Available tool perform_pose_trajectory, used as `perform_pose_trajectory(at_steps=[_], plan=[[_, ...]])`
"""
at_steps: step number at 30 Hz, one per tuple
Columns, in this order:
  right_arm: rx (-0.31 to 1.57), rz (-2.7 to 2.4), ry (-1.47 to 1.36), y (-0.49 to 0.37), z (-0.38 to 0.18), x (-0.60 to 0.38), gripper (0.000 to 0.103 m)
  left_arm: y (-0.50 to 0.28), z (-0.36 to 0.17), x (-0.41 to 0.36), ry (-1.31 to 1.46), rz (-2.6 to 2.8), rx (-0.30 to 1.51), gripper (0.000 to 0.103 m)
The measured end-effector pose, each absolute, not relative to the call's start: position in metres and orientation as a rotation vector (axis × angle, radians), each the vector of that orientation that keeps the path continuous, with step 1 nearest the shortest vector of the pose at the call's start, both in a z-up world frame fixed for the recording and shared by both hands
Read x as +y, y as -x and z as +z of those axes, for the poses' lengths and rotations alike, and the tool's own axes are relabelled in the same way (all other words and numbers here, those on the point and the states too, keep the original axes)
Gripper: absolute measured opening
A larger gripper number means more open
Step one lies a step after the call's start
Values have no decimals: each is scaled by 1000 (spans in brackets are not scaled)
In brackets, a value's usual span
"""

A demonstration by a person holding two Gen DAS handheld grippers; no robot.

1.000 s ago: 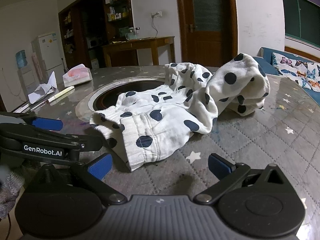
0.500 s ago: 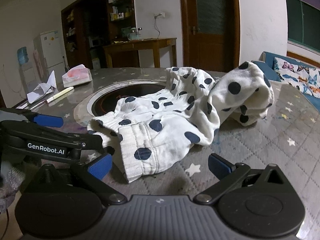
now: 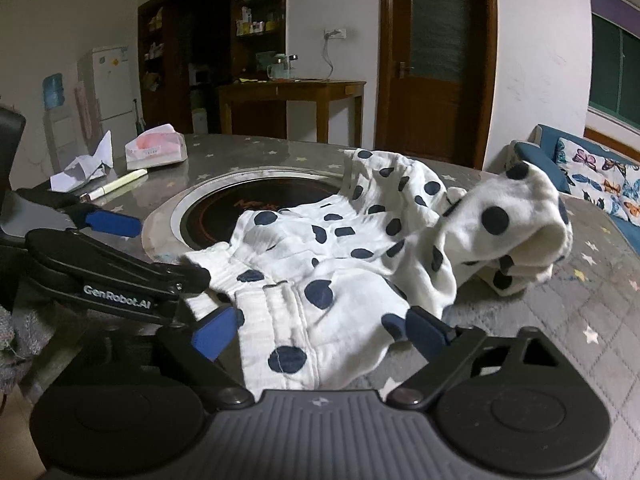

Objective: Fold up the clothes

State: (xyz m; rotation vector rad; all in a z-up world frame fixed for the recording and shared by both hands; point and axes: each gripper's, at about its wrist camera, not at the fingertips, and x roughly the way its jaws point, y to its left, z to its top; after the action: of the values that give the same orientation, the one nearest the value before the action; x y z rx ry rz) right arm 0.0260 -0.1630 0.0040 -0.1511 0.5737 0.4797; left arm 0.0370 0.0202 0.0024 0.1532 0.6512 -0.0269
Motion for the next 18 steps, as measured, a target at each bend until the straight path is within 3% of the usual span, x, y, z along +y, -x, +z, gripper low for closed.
perform_pose_trajectory(at_steps=[4,8,13,18], plan=[[582,496,169,-31,2,-158,84,-36,2,20,-181,-81,638,83],[598,509,166,-35,0,-158,65,-35,1,21,-207,-122,627,73],[607,503,134,-37,-2,-164,50,-35,-2,18,-242,-163,625,61],[608,474,125,-38,0,-174,47,-35,-4,17,-249,-204,624,58]])
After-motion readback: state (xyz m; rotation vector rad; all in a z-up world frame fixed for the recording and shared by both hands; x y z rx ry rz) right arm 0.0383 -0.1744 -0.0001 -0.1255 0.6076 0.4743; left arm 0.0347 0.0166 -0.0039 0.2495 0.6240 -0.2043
